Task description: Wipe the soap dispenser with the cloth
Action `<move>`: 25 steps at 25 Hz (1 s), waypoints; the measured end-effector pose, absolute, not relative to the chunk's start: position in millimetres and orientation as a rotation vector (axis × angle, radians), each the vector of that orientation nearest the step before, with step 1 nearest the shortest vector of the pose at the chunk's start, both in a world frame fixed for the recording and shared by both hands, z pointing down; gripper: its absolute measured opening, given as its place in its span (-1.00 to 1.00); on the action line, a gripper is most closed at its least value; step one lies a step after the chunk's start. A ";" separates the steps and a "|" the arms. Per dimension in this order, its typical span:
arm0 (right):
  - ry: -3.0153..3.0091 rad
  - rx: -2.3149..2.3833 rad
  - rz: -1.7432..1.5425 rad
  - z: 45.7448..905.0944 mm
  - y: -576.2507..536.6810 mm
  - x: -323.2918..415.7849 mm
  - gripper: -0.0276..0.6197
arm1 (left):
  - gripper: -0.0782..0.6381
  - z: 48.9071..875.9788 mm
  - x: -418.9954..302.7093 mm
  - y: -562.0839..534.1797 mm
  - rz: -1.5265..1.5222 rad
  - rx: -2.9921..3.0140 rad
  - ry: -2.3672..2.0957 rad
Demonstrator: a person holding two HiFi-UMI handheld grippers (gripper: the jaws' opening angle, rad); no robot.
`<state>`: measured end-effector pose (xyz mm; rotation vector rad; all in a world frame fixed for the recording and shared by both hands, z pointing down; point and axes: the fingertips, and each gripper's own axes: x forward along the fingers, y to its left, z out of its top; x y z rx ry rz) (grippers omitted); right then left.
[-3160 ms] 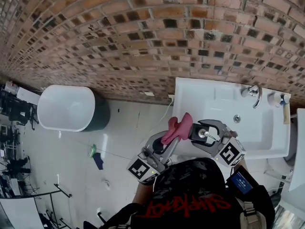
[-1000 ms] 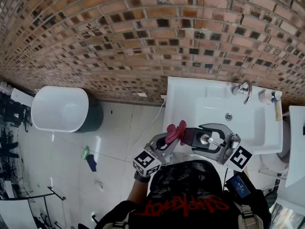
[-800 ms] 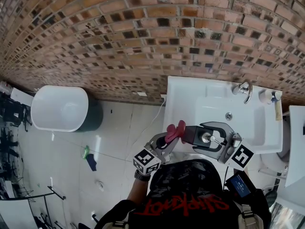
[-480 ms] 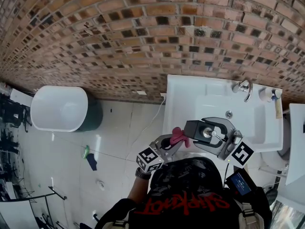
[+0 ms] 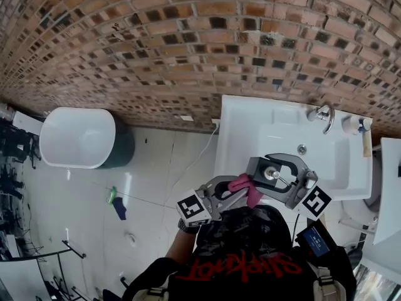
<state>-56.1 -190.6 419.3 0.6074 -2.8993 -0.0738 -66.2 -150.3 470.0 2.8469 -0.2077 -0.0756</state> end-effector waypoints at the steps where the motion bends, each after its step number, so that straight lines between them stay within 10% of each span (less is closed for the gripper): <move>1: -2.866 0.536 -0.189 418.5 -187.1 -57.4 0.03 | -0.64 477.6 -66.6 -152.3 -0.041 2.835 -0.222; 13: -3.047 0.310 0.164 399.0 -145.9 -54.1 0.03 | -0.64 576.7 -77.0 -172.3 0.287 2.754 -0.408; 25: -2.875 -0.067 -0.157 430.1 -112.6 -78.7 0.03 | -0.64 422.4 -83.1 -147.6 -0.254 2.910 -0.001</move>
